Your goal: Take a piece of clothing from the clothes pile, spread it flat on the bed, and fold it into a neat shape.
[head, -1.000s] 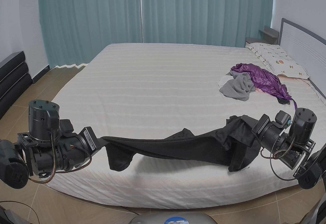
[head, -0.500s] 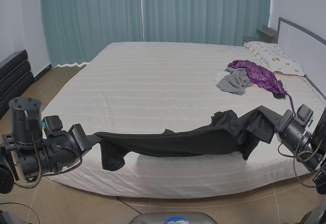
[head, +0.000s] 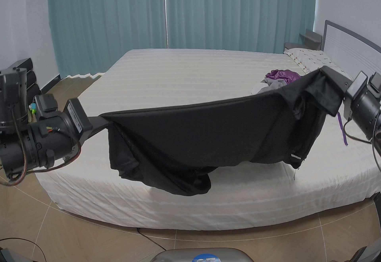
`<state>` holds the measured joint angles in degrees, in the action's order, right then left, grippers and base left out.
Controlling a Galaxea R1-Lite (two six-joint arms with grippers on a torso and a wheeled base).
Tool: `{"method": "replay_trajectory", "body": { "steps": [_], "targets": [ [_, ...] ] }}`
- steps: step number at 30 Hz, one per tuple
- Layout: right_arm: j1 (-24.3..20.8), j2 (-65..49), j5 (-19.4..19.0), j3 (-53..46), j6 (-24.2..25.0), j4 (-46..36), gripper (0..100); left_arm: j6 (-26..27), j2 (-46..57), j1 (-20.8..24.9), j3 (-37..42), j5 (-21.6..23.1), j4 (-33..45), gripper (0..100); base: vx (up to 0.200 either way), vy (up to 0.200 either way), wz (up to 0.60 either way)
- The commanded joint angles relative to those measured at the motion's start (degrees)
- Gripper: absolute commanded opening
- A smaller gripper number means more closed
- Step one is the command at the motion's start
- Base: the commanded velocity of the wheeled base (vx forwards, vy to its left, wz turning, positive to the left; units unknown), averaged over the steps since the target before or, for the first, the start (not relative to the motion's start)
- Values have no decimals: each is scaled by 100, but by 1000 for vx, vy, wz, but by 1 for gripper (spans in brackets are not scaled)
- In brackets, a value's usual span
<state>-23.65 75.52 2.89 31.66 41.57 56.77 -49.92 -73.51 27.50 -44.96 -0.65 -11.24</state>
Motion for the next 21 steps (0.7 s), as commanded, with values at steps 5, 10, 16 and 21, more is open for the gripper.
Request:
{"method": "replay_trajectory", "body": {
  "steps": [5,10,16,21],
  "targets": [
    [616,1378,10,1466,-79,-404,0,-18,-1737,-447,-1489,-23,113,0,0,0,0],
    [801,2019,19,1905,-140,-404,0,-35,-2440,-606,-2201,-6,113,0,40,0,0],
    [906,2564,27,2283,-193,-404,0,-27,-3152,-650,-2790,21,43,0,200,0,0],
    [994,2916,27,2538,-325,-404,0,-27,-3635,-729,-3318,38,-1,0,200,0,0]
  ]
}}
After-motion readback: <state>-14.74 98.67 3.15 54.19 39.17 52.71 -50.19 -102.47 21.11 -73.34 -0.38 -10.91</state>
